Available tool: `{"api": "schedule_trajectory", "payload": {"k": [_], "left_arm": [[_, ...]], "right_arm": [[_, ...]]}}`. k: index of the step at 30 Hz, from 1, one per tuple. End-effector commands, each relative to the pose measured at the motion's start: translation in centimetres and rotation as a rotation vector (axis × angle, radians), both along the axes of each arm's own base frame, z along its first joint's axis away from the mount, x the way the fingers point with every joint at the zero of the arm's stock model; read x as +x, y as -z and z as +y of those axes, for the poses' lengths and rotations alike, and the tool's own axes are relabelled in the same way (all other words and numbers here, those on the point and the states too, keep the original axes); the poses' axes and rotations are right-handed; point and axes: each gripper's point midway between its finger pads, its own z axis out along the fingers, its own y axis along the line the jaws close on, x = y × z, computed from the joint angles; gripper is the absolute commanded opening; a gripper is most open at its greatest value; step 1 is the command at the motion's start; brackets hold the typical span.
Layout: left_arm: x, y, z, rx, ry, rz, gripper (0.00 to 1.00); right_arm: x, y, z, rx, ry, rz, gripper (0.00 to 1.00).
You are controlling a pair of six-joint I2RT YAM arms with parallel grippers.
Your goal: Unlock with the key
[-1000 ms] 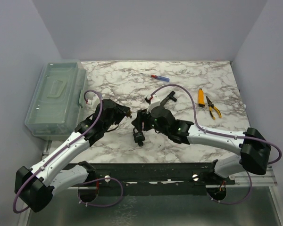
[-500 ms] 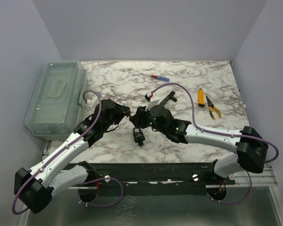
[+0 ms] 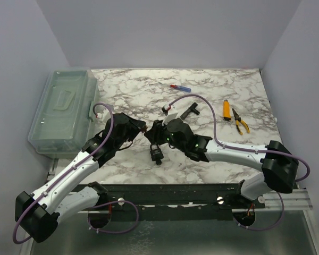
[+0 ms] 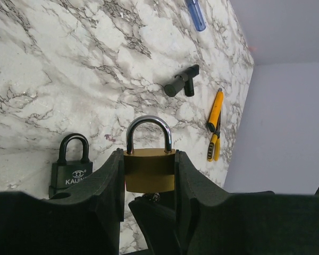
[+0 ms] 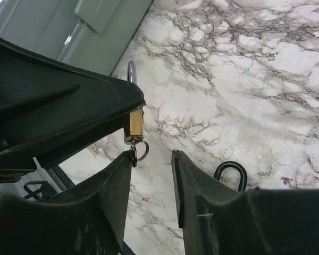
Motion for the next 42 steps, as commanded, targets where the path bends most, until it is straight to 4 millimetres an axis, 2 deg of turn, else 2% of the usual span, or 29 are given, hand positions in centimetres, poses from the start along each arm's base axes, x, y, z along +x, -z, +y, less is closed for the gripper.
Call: {"api": "schedule_trajectory", "payload": {"k": [1, 6, 11, 20, 27, 30, 37, 42], "left_arm": [[-0.2, -0.5, 0.2, 0.001, 0.003, -0.019, 0.00], [-0.3, -0.6, 0.0, -0.001, 0.016, -0.024, 0.00], [-0.4, -1.0, -0.1, -0.014, 0.023, -0.037, 0.00], [-0.5, -1.4, 0.1, -0.034, 0.015, -0.054, 0.00], [-0.8, -2.4, -0.4, -0.093, 0.037, -0.097, 0.00], [-1.1, -3.1, -0.4, -0.124, 0.043, -0.127, 0.00], [-1.9, -5.2, -0.5, -0.198, 0.072, -0.203, 0.00], [-2.3, -6.3, -0.6, -0.244, 0.084, -0.251, 0.00]], "right_arm": [[0.3, -2.4, 0.1, 0.062, 0.015, -0.045, 0.43], [0.5, -2.6, -0.1, 0.079, 0.034, -0.053, 0.40], [0.6, -2.1, 0.3, 0.078, 0.031, -0.042, 0.26], [0.2, -2.1, 0.6, 0.093, 0.008, -0.030, 0.23], [0.0, -2.1, 0.7, 0.165, 0.024, -0.001, 0.01], [0.1, -2.2, 0.3, 0.234, 0.048, 0.023, 0.00], [0.1, -3.9, -0.5, 0.443, 0.016, 0.053, 0.00], [0.1, -4.4, -0.4, 0.492, 0.002, 0.078, 0.00]]}}
